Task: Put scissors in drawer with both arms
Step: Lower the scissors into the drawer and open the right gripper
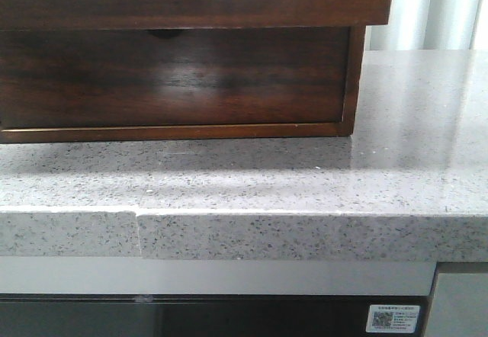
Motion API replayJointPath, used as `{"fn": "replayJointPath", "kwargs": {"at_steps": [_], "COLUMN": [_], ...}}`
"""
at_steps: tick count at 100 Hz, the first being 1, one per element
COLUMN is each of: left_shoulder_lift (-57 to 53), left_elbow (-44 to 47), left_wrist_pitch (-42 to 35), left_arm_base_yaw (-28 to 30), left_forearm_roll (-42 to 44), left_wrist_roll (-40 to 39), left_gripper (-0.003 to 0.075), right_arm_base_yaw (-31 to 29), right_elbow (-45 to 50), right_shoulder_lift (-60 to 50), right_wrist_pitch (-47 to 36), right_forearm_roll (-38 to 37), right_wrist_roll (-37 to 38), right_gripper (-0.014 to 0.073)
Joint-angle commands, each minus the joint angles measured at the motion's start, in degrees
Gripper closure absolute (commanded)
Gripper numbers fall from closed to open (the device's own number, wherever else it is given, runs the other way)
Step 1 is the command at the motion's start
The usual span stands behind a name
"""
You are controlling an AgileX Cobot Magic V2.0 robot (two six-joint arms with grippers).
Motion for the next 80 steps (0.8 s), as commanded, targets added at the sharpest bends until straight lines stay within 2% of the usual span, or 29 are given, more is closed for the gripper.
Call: {"fn": "replayJointPath", "kwargs": {"at_steps": [1,12,26,80], "left_shoulder_lift": [0.15,0.15,0.15,0.15], "left_elbow": [-1.5,-1.5,-1.5,-1.5], "left_wrist_pitch": [-2.53,-2.53,-2.53,-2.53], "left_arm_base_yaw": [-0.49,-0.49,-0.49,-0.49], "left_forearm_roll": [-1.48,-1.48,-1.48,-1.48], "left_wrist_roll": [-0.63,-0.63,-0.63,-0.63], "left_gripper": [0.0416,0.0416,0.0416,0.0416], "right_arm_base_yaw": [4.5,9.41,12.56,12.83], "right_elbow": [-2.0,-2.0,-2.0,-2.0], "right_shoulder_lift": [-0.31,2.33,6.84,17.09], "right_wrist_pitch": [-7.51,-9.65,-9.92,-8.01], "right_forearm_roll": [0.62,0.49,-1.82,-7.22], "right_wrist_roll": [-5.27,-9.69,-10.98,-10.98], "right_gripper": [0.0673,0.0673,0.0673,0.067]}}
